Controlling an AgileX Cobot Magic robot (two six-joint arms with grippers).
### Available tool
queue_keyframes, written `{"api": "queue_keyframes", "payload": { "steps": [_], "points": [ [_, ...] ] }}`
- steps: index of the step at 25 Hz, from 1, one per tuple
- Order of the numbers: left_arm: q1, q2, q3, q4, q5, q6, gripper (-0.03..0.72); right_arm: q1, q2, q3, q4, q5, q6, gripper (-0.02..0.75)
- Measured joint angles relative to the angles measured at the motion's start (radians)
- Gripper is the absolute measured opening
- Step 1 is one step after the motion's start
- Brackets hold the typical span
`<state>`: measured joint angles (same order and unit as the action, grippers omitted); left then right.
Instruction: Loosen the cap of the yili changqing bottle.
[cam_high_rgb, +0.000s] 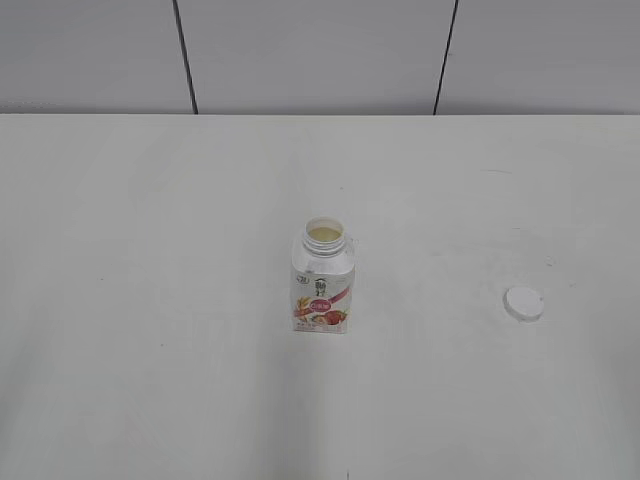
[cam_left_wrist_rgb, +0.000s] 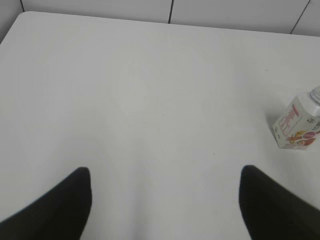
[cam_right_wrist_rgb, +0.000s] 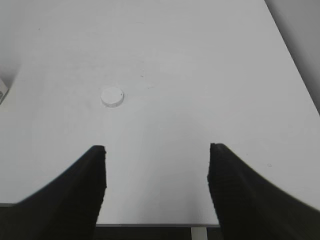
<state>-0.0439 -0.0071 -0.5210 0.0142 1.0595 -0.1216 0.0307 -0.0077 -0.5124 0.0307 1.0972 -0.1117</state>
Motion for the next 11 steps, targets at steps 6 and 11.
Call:
{"api": "queue_keyframes", "payload": {
  "steps": [6,11],
  "points": [
    [0.000,0.000,0.000,0.000,0.000,0.000,0.543,0.000,0.000,0.000,0.000,0.000,0.001,0.510],
    [0.000,0.000,0.000,0.000,0.000,0.000,0.540,0.000,0.000,0.000,0.000,-0.001,0.001,0.510]
  ]
}}
